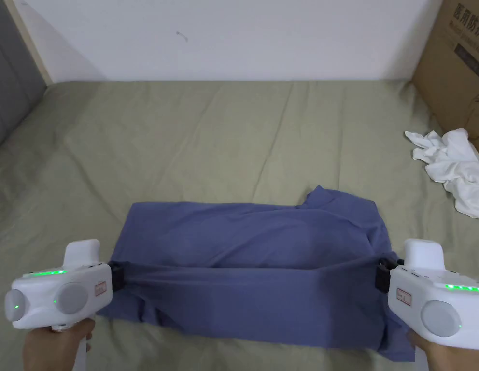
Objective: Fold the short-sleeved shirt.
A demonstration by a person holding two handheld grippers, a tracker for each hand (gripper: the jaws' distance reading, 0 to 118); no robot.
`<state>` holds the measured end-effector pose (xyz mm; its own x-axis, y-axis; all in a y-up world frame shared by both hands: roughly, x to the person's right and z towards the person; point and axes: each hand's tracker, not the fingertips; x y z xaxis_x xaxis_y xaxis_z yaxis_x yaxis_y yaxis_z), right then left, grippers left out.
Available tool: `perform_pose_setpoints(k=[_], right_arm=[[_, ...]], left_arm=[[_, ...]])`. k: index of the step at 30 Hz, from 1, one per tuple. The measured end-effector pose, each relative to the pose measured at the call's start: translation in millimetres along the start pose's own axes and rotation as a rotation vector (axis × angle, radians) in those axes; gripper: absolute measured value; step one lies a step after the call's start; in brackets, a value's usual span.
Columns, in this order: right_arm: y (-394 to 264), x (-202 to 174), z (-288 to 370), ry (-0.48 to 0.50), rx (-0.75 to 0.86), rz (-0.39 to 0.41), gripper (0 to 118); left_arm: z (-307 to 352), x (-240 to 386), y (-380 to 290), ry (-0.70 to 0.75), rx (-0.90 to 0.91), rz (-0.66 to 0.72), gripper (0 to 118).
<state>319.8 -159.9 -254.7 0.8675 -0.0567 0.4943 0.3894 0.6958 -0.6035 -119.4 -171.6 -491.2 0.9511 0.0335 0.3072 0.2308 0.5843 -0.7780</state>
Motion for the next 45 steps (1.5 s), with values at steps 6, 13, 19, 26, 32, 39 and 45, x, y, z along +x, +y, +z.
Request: perform_pose_setpoints(k=[6, 13, 19, 26, 32, 39, 45], right_arm=[[-5.6, 3.8, -58.9, -0.044, -0.126, 0.0, 8], [-8.3, 3.9, -73.0, -0.061, -0.2, -0.029, 10], [10.3, -4.0, -16.0, -0.014, -0.075, -0.015, 94], [35.0, -14.2, 95.2, 0.024, 0.179, 0.039, 107], [36.7, -33.2, 185.1, 0.031, 0.425, 0.069, 111], [17.9, -55.3, 227.2, -0.04, 0.579, 0.11, 99], [1.5, -62.4, 233.3, -0.026, 0.621, 0.104, 3]], left_arm=[[-49.8, 6.4, 2.3, 0.036, -0.089, -0.036, 15], [-52.0, 10.8, 6.4, 0.045, -0.123, -0.054, 21], [-5.2, 7.5, 21.7, -0.057, -0.064, 0.08, 83], [101.8, 19.6, 24.4, -0.105, 0.185, 0.032, 111], [175.7, 32.4, 12.3, -0.081, 0.399, -0.022, 113], [216.4, 48.5, -17.6, -0.062, 0.598, -0.051, 104], [217.3, 47.9, -34.6, -0.135, 0.558, -0.036, 7]])
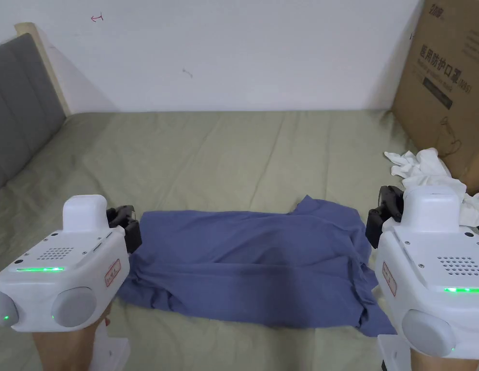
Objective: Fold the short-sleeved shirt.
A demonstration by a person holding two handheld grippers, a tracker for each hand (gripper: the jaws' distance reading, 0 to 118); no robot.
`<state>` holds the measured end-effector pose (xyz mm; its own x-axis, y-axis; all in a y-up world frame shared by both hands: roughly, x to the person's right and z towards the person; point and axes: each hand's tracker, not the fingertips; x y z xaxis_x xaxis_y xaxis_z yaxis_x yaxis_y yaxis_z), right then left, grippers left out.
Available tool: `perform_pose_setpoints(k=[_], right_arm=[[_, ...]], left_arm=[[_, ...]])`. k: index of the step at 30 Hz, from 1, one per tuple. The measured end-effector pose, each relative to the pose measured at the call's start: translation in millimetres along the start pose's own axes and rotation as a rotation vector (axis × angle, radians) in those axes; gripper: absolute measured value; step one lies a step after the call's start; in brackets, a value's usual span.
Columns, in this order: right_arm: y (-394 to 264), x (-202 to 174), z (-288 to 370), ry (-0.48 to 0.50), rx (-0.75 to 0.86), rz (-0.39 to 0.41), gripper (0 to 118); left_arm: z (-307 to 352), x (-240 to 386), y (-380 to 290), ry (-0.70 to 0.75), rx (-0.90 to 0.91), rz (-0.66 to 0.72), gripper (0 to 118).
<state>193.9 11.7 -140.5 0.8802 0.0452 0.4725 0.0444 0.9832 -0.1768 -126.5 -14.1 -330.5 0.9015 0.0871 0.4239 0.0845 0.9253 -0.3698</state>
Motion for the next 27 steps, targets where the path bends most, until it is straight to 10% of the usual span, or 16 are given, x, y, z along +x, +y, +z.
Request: perform_pose_setpoints(k=[22, 24, 26, 27], right_arm=[[-19.8, -6.1, -48.7, 0.02, -0.116, 0.017, 3], [-24.1, -5.7, -57.6, 0.015, -0.139, 0.023, 3], [-29.9, -5.1, -66.2, 0.011, -0.164, 0.025, 3], [-32.3, -4.7, -70.3, 0.009, -0.177, 0.025, 3]], left_arm=[[-130.3, -69.9, -59.6, 0.108, -0.478, -0.021, 7], [-151.2, -79.2, -69.4, 0.104, -0.572, 0.027, 36], [-170.0, -83.9, -82.2, 0.186, -0.642, 0.039, 93], [-175.8, -84.6, -87.5, 0.203, -0.661, 0.033, 95]])
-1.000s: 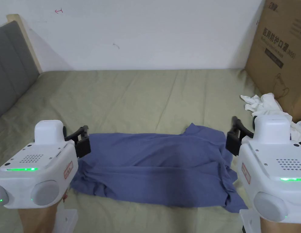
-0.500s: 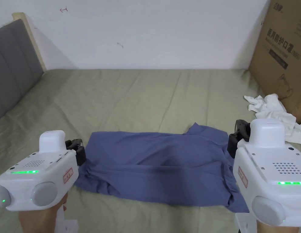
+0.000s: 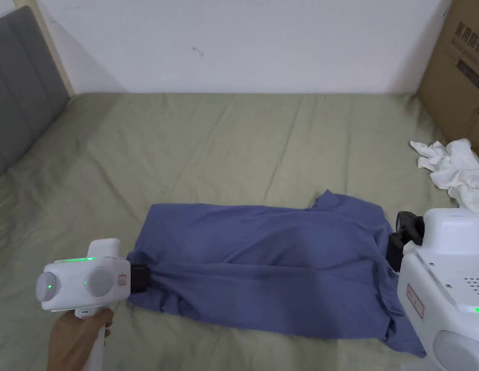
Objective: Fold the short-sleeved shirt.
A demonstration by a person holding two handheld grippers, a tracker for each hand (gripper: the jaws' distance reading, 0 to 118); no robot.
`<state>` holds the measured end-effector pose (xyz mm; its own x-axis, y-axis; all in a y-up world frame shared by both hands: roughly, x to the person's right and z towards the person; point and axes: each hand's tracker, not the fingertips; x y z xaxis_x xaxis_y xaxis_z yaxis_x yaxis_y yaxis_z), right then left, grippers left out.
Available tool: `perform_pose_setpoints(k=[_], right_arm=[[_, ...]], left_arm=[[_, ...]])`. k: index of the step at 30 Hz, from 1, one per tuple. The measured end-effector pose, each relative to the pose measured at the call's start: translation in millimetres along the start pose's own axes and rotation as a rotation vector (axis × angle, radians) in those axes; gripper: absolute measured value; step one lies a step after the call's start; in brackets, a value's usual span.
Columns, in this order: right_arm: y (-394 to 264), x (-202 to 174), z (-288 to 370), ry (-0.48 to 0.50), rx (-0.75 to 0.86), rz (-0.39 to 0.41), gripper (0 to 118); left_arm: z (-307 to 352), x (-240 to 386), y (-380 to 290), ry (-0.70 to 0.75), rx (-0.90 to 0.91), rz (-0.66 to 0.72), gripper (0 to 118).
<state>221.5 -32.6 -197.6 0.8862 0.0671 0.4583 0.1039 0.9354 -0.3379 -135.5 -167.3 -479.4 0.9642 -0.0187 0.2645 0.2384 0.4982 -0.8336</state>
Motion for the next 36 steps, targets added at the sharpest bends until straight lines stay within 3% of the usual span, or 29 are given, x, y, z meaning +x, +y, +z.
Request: perform_pose_setpoints(k=[8, 10, 12, 13, 16, 17, 18, 20, 21, 27, 31, 34, 36], right_arm=[[-18.6, 5.0, -29.6, -0.011, -0.09, -0.008, 3], [-24.0, 7.2, -33.5, -0.015, -0.112, -0.014, 3], [-30.9, 11.2, -39.0, -0.024, -0.147, -0.022, 4], [-36.0, 14.6, -42.0, -0.032, -0.173, -0.028, 6], [-56.4, 27.0, -52.3, -0.043, -0.27, -0.077, 14], [-65.4, 32.0, -57.6, -0.037, -0.319, -0.078, 29], [-75.8, 37.7, -63.3, -0.033, -0.372, -0.09, 46], [-99.0, 45.2, -76.8, -0.045, -0.472, -0.107, 98], [-111.5, 49.5, -83.3, -0.035, -0.517, -0.122, 107], [-165.3, 66.9, -110.7, -0.047, -0.703, -0.168, 102], [-179.8, 78.9, -109.5, 0.035, -0.725, -0.343, 60], [-175.1, 74.4, -105.9, 0.094, -0.681, -0.282, 13], [-166.9, 72.6, -99.8, 0.08, -0.66, -0.31, 12]], left_arm=[[-49.5, -4.0, -6.1, 0.013, -0.124, 0.037, 93], [-52.3, 0.3, -10.4, 0.011, -0.13, 0.03, 74], [-52.7, 5.7, -14.8, 0.004, -0.119, -0.001, 63], [-51.5, 8.5, -16.8, 0.025, -0.107, -0.027, 46], [-45.4, 12.9, -16.0, 0.018, -0.071, -0.082, 23], [-41.4, 13.7, -15.6, -0.001, -0.067, -0.085, 13], [-38.4, 13.7, -15.4, -0.001, -0.061, -0.084, 12], [-27.4, 12.8, -14.9, -0.003, -0.026, -0.086, 12], [-21.0, 11.4, -12.9, -0.007, -0.001, -0.083, 12], [2.9, 10.3, -3.8, -0.037, 0.041, -0.082, 12], [0.0, 8.1, -3.4, -0.041, 0.038, -0.073, 12], [-2.4, 3.6, -5.6, -0.056, 0.027, -0.047, 12], [-2.7, 0.3, -7.2, -0.062, 0.022, -0.025, 12]])
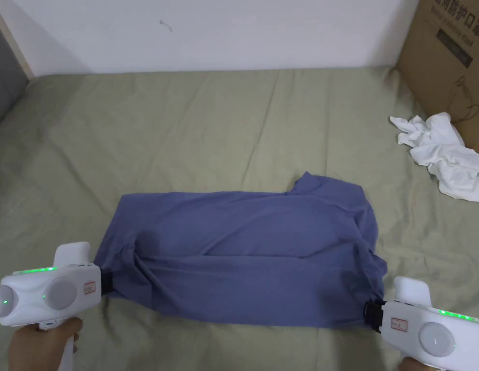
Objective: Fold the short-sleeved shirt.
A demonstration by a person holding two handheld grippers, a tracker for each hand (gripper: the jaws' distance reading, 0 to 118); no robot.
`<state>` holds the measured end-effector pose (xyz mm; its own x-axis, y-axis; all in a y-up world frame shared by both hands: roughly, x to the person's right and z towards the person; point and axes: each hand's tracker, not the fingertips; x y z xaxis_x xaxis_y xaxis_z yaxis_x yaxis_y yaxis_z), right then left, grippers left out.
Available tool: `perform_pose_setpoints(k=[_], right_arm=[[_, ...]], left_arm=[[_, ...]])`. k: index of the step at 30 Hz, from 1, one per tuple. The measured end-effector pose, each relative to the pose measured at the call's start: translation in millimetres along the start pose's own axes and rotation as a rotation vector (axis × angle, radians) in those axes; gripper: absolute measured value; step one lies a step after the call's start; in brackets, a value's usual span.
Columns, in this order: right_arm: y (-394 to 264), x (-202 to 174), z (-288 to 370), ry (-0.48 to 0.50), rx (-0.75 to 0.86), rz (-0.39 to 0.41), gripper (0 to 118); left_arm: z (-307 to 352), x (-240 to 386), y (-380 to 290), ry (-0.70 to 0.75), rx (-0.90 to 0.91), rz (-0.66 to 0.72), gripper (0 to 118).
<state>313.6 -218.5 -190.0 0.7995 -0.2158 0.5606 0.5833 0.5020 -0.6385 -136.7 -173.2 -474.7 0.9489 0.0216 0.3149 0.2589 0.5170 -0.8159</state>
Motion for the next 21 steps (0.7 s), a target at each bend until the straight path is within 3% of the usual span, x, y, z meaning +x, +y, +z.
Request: perform_pose_setpoints(k=[9, 15, 21], right_arm=[[3.2, 0.1, 69.0, -0.014, 0.14, 0.091, 12], [-21.6, 6.3, 93.4, -0.017, 0.118, 0.107, 12], [-60.3, 16.0, 77.2, -0.042, 0.023, 0.068, 12]], left_arm=[[38.2, -18.4, -12.4, -0.067, 0.034, 0.059, 12], [60.3, -32.2, -40.6, -0.098, 0.007, 0.052, 12], [56.9, -38.0, -93.1, -0.076, -0.065, 0.076, 12]])
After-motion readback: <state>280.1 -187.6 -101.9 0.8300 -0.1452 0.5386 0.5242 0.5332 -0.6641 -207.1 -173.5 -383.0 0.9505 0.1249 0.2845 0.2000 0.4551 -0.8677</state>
